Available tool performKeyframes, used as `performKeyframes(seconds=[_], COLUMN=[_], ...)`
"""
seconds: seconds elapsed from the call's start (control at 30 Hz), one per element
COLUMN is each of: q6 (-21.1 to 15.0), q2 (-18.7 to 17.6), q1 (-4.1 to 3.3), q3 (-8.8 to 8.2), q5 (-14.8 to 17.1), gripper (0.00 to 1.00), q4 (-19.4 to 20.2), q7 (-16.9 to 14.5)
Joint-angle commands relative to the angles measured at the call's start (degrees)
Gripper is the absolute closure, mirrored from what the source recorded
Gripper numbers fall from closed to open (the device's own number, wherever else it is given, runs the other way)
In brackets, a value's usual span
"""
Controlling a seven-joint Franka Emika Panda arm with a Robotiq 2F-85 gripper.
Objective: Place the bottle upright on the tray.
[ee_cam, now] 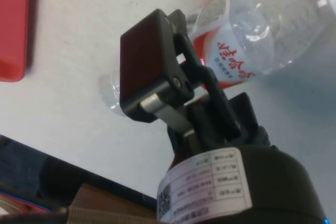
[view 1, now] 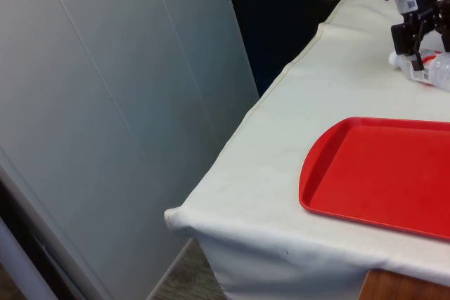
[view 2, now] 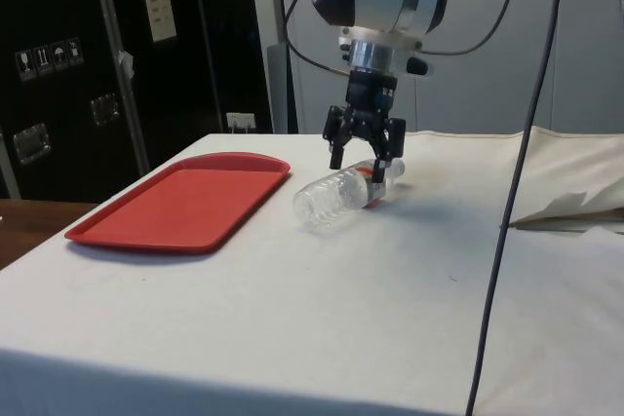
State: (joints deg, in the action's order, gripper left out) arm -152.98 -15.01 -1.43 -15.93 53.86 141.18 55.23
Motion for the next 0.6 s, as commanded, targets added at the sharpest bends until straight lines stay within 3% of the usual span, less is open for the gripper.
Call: performKeyframes(seconds=[0.0, 0.1, 0.13, 0.17, 0.4, 0.43, 0.47, 0.57], q6=[0.52, 1.55, 1.49, 1.78, 4.18, 3.72, 4.53, 5.50], q2=[0.34, 0.40, -0.17, 0.34, -0.29, -0.74, -0.29, -0.34], q1=[0.52, 0.80, 0.11, 0.80, 0.92, 0.40, 0.92, 0.92], q3=[0.17, -0.34, -0.97, -0.52, -1.83, -2.18, -2.01, -2.41], q5=[1.03, 2.29, 0.86, 2.81, 7.51, 6.13, 8.08, 9.45], gripper=[0.00, 0.00, 0.00, 0.00, 0.00, 0.00, 0.00, 0.00], q4=[-0.06, 0.00, 0.06, -0.06, -0.52, -0.17, -0.63, -0.86], q7=[-1.15, -2.86, -1.60, -3.50, -9.05, -7.85, -9.68, -11.34])
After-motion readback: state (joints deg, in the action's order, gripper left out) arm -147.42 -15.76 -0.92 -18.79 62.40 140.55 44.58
